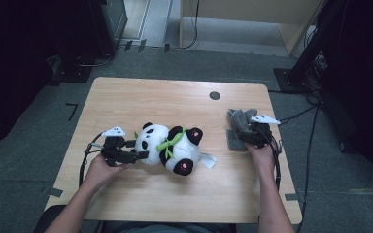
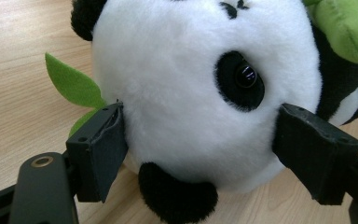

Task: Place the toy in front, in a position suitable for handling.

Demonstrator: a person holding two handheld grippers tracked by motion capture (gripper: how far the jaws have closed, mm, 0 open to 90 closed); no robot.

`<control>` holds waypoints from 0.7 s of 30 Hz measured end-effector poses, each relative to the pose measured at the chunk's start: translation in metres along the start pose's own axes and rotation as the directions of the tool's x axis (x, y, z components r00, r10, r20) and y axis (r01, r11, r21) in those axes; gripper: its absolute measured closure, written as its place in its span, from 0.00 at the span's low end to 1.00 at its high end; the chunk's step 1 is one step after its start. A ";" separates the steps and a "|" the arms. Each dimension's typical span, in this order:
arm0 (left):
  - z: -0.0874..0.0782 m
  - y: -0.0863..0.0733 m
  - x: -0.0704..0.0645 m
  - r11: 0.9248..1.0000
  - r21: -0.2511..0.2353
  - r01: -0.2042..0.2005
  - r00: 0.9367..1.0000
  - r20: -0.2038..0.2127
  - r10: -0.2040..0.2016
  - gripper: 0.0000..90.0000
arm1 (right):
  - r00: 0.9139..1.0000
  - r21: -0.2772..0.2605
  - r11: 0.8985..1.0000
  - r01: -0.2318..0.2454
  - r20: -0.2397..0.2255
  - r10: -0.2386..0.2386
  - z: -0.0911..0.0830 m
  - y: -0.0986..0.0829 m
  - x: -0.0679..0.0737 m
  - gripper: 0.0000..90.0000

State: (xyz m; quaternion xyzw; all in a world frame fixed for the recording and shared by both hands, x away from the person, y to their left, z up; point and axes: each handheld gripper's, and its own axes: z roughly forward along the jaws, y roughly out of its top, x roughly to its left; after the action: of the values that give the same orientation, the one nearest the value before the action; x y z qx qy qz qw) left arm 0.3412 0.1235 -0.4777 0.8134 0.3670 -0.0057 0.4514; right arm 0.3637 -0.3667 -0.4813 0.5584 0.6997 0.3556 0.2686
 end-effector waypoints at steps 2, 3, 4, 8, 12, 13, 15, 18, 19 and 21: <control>0.000 0.000 0.000 1.000 -0.003 0.002 1.000 0.001 -0.002 0.21 | 1.000 0.023 1.000 0.006 0.011 -0.006 0.007 -0.002 -0.002 0.40; 0.000 -0.001 0.000 1.000 -0.003 -0.001 1.000 0.001 0.001 0.21 | 1.000 0.038 0.999 0.005 0.008 -0.005 0.011 -0.002 -0.004 0.40; 0.000 -0.001 0.000 1.000 -0.002 -0.004 1.000 0.000 0.004 0.21 | 1.000 0.051 0.999 0.002 0.006 -0.002 0.014 -0.003 -0.005 0.40; 0.000 -0.001 0.000 1.000 -0.007 -0.013 1.000 -0.002 0.013 0.21 | 1.000 0.102 0.995 -0.004 -0.003 0.004 0.026 -0.007 -0.010 0.46; -0.001 -0.001 0.000 1.000 -0.015 -0.024 1.000 -0.006 0.023 0.21 | 0.999 0.116 0.993 -0.020 -0.036 0.025 0.029 -0.009 -0.012 0.62; -0.001 -0.001 -0.001 1.000 -0.016 -0.026 1.000 -0.009 0.026 0.21 | 0.999 0.120 0.993 -0.019 -0.046 0.024 0.029 -0.009 -0.012 0.63; -0.001 -0.001 -0.001 0.999 -0.017 -0.028 1.000 -0.010 0.028 0.21 | 0.999 0.130 0.991 -0.013 -0.051 0.020 0.031 -0.010 -0.011 0.69; -0.004 0.003 -0.002 0.999 -0.004 -0.034 0.999 -0.014 0.034 0.21 | 0.999 0.136 0.991 -0.012 -0.051 0.019 0.032 -0.009 -0.011 0.74; -0.004 0.004 -0.003 0.999 -0.006 -0.043 0.999 -0.016 0.043 0.21 | 0.998 0.138 0.990 -0.021 -0.053 0.028 0.032 -0.009 -0.012 0.75; -0.005 0.005 -0.003 0.999 -0.013 -0.052 0.999 -0.009 0.051 0.22 | 0.997 0.138 0.990 -0.031 -0.059 0.040 0.032 -0.009 -0.013 0.79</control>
State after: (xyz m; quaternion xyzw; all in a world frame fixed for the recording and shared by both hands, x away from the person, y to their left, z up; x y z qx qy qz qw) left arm 0.3406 0.1234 -0.4700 0.8196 0.3478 0.0118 0.4551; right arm 0.3856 -0.3739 -0.5080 0.5767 0.7205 0.3282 0.2016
